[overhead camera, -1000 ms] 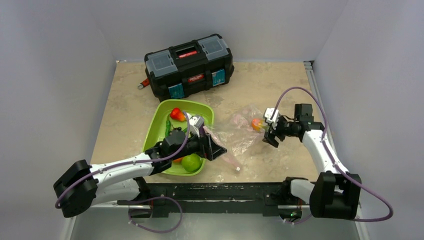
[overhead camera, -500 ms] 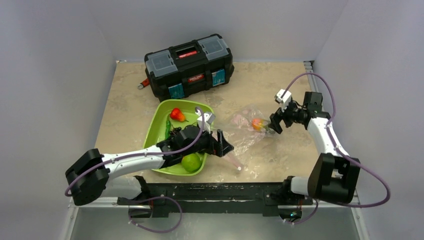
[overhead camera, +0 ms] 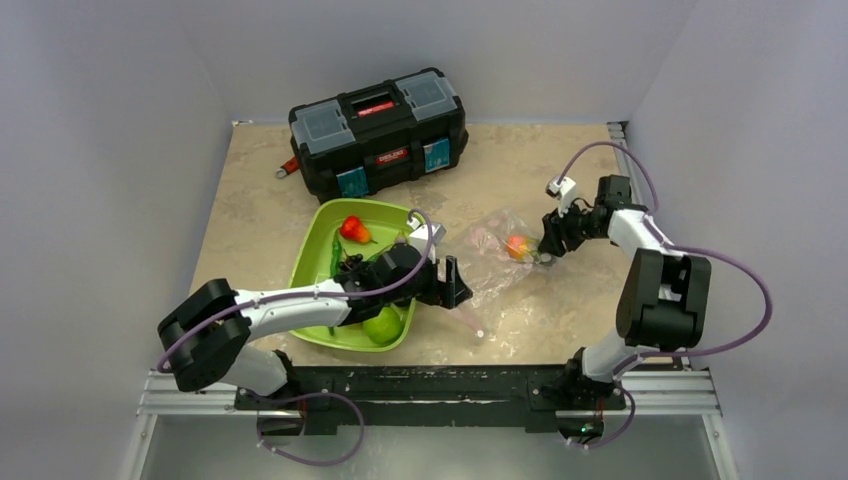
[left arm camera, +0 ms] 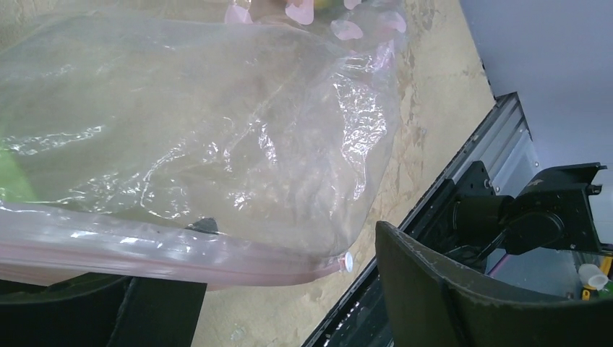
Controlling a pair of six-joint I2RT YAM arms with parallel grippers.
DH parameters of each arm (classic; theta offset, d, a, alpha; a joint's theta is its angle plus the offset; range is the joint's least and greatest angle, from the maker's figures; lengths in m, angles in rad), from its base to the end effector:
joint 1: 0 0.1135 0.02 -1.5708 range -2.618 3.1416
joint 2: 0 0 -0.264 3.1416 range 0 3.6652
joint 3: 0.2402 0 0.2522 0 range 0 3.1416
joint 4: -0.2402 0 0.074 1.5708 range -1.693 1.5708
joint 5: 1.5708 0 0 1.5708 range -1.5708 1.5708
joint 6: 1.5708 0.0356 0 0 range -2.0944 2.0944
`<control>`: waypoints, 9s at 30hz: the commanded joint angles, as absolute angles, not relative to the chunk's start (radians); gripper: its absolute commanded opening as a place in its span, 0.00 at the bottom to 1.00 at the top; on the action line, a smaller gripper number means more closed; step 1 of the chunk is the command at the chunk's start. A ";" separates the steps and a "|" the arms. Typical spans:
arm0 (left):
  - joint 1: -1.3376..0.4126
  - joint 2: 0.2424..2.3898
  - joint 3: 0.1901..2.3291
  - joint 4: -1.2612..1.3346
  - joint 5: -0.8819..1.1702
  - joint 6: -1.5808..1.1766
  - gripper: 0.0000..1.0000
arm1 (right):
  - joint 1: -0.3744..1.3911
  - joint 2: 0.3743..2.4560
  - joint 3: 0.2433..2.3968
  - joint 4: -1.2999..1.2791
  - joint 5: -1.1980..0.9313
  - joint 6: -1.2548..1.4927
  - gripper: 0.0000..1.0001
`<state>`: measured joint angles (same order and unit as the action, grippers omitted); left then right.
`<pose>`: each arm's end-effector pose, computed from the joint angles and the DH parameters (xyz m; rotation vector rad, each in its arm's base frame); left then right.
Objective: Open the zip-top bag and remove the fake food
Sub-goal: Pick up the fake fruit from the zipper food storage bag.
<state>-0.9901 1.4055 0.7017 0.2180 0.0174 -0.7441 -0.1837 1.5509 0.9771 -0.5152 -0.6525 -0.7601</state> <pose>0.1635 -0.2504 0.2100 0.2867 2.2233 -1.0430 0.2993 -0.0336 0.2042 -0.8702 2.2360 0.4536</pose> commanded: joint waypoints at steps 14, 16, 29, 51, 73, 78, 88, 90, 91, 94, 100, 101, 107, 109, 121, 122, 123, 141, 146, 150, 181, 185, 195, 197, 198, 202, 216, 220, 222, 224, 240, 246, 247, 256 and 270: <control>-0.913 1.513 0.801 0.221 0.137 -0.687 0.62 | -0.095 1.698 1.057 -0.686 -0.770 -0.831 0.06; -0.901 1.521 0.810 0.214 0.154 -0.682 0.61 | -0.053 1.707 1.058 -0.688 -0.754 -0.833 0.05; -0.838 1.565 0.872 0.177 0.221 -0.647 0.60 | -0.035 1.593 1.054 -0.727 -0.716 -0.901 0.03; -0.821 1.634 0.965 0.156 0.371 -0.636 0.57 | -0.153 1.501 1.124 -0.955 -0.809 -1.581 0.73; -0.815 1.695 1.015 0.157 0.410 -0.666 0.20 | 0.043 1.717 1.069 -0.725 -0.514 -1.614 0.61; -0.815 1.706 1.025 0.154 0.415 -0.666 0.19 | 0.066 1.750 1.059 -0.724 -0.500 -1.589 0.47; -0.817 1.677 0.961 0.308 0.488 -0.648 0.23 | 0.076 1.710 1.055 -0.832 -0.584 -1.638 0.30; -0.821 1.635 0.938 0.308 0.487 -0.614 0.35 | 0.075 1.709 1.065 -0.830 -0.583 -1.626 0.26; -0.821 1.614 0.924 0.306 0.485 -0.598 0.40 | 0.074 1.708 1.068 -0.819 -0.584 -1.613 0.26; -0.821 1.540 0.865 0.300 0.475 -0.554 0.51 | 0.075 1.720 1.080 -0.820 -0.573 -1.594 0.24; -0.840 1.261 0.707 0.256 0.419 -0.428 0.56 | 0.072 1.731 1.082 -0.832 -0.574 -1.583 0.18; -0.849 1.213 0.699 0.212 0.393 -0.396 0.57 | 0.070 1.729 1.080 -0.832 -0.577 -1.584 0.18; -0.923 1.124 0.687 0.006 0.172 -0.234 0.61 | 0.064 1.729 1.099 -0.873 -0.607 -1.591 0.16; -0.995 1.126 0.685 -0.057 0.043 -0.148 0.62 | 0.061 1.732 1.103 -0.895 -0.607 -1.601 0.16; -1.100 1.236 0.604 0.170 -0.139 0.088 0.58 | 0.059 1.725 1.101 -0.979 -0.640 -1.659 0.15; -1.100 1.244 0.605 0.181 -0.135 0.090 0.57 | 0.059 1.726 1.103 -0.981 -0.645 -1.659 0.15; -1.100 1.250 0.603 0.196 -0.132 0.091 0.57 | 0.059 1.728 1.103 -0.982 -0.649 -1.660 0.16; -1.077 1.303 0.474 0.476 -0.176 -0.024 0.80 | 0.059 1.741 1.132 -1.006 -0.706 -1.637 0.15; -1.077 1.316 0.452 0.538 -0.153 0.050 0.70 | 0.060 1.748 1.141 -1.017 -0.723 -1.640 0.14; -1.077 1.401 0.501 0.545 -0.130 0.101 0.67 | 0.059 1.754 1.153 -1.044 -0.742 -1.653 0.14; -1.017 1.756 0.700 0.715 -0.175 0.144 0.89 | 0.150 1.824 1.312 -0.916 -0.758 -1.288 0.38; -0.964 1.772 0.719 0.711 -0.060 0.113 0.87 | 0.197 1.831 1.287 -0.831 -0.713 -1.190 0.37; -0.890 1.838 0.790 0.619 0.097 0.058 0.65 | 0.246 1.876 1.293 -0.790 -0.692 -1.099 0.28; -0.883 1.860 0.825 0.555 0.094 0.057 0.58 | 0.247 1.877 1.290 -0.796 -0.701 -1.102 0.27; -0.880 1.872 0.843 0.518 0.088 0.056 0.58 | 0.248 1.878 1.289 -0.798 -0.705 -1.104 0.27; -0.876 1.896 0.870 0.457 0.084 0.060 0.58 | 0.247 1.876 1.280 -0.798 -0.708 -1.110 0.26; -0.877 1.596 0.870 0.227 0.142 0.009 0.00 | 0.219 1.770 1.168 -0.710 -0.628 -1.110 0.22; -0.876 1.537 0.920 0.091 0.175 -0.035 0.00 | 0.218 1.738 1.149 -0.692 -0.638 -1.111 0.21; -0.876 1.543 0.945 0.040 0.191 -0.047 0.00 | 0.219 1.724 1.140 -0.684 -0.647 -1.115 0.21; -0.876 1.558 0.966 0.011 0.203 -0.059 0.00 | 0.222 1.698 1.119 -0.665 -0.652 -1.128 0.20; -0.861 1.647 1.219 -0.266 0.333 -0.178 0.00 | 0.346 1.470 0.949 -0.460 -0.548 -1.164 0.11; -0.833 1.605 1.173 -0.236 0.381 -0.233 0.00 | 0.353 1.421 0.889 -0.279 -0.317 -1.095 0.01; -0.827 1.582 1.154 -0.230 0.381 -0.237 0.00 | 0.350 1.418 0.879 -0.256 -0.289 -1.092 0.01; -0.800 1.446 1.017 -0.187 0.387 -0.268 0.00 | 0.322 1.443 0.880 -0.219 -0.207 -1.070 0.00; -0.775 1.195 0.890 -0.302 0.232 -0.186 0.00 | 0.277 1.453 0.893 -0.258 -0.300 -1.056 0.00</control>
<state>-0.7883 1.3075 0.9226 -0.2733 0.3183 -0.2321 0.2955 1.4483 0.8749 -0.2615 -0.2512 -1.0763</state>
